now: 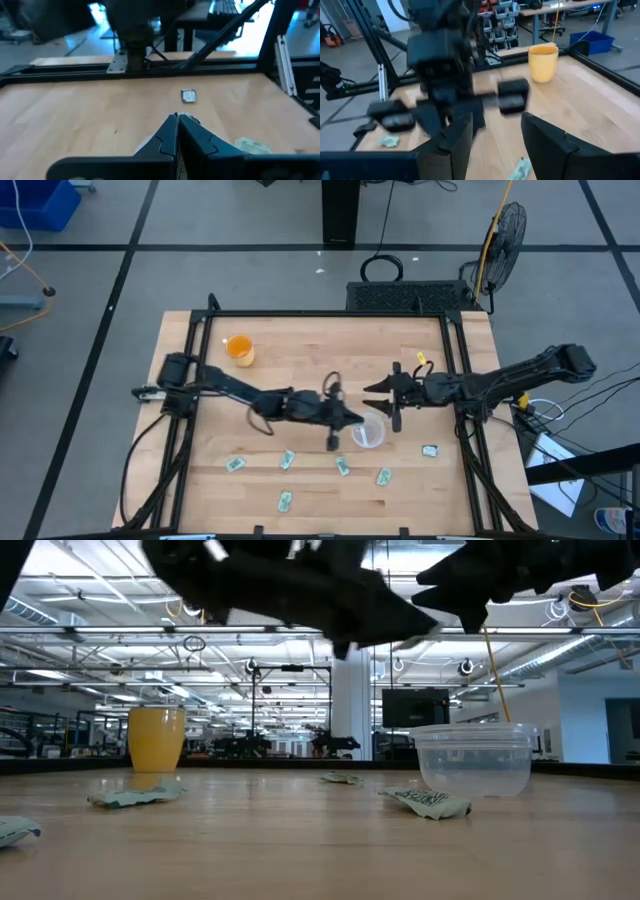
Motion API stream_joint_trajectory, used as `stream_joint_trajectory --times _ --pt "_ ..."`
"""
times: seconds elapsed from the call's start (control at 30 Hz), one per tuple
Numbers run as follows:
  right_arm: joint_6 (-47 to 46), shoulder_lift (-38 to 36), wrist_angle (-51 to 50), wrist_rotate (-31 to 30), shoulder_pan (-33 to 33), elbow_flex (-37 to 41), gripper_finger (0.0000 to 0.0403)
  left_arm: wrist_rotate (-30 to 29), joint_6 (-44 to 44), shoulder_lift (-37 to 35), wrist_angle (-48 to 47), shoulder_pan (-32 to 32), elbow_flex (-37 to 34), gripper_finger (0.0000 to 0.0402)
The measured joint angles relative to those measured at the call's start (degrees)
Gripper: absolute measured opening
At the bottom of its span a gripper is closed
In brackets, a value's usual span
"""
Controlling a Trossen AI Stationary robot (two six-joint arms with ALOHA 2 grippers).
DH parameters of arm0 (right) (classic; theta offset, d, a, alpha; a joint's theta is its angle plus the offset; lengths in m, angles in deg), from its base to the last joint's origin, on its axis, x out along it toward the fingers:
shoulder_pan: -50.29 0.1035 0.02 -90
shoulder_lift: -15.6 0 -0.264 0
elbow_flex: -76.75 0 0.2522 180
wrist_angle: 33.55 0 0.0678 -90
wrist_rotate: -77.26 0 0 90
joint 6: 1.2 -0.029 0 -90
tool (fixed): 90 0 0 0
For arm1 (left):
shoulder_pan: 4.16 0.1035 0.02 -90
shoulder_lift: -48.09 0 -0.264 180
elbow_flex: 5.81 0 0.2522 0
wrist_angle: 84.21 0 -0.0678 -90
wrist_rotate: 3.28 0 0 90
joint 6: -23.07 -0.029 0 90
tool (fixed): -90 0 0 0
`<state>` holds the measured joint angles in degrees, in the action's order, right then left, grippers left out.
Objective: Pick and place Stevia / Truvia into bins
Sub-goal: Put the stevia packet into the transparent container, then put the truvia packet into the transparent container
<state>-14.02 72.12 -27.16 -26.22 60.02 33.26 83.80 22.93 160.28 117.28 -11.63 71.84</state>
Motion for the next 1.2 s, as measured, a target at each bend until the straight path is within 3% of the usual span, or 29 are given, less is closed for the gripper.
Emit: stream_joint_trajectory --times 0.13,0.4,0.93,1.2 --pt "-0.1 -0.9 0.0 0.0 0.0 0.9 0.0164 0.2 1.0 5.4 -11.0 1.3 8.1 0.0005" --pt "-0.2 -1.5 0.2 -0.1 0.0 3.6 0.0164 3.1 1.1 12.9 -17.3 0.9 15.1 0.0039" --pt "3.2 -3.6 -0.4 0.0 3.0 5.1 0.0164 3.0 -1.3 11.8 -21.9 0.7 15.2 0.0044" --pt "-0.3 -7.1 -8.5 0.2 9.6 5.1 0.0164 3.0 -1.3 11.8 -23.5 0.7 15.2 0.0104"
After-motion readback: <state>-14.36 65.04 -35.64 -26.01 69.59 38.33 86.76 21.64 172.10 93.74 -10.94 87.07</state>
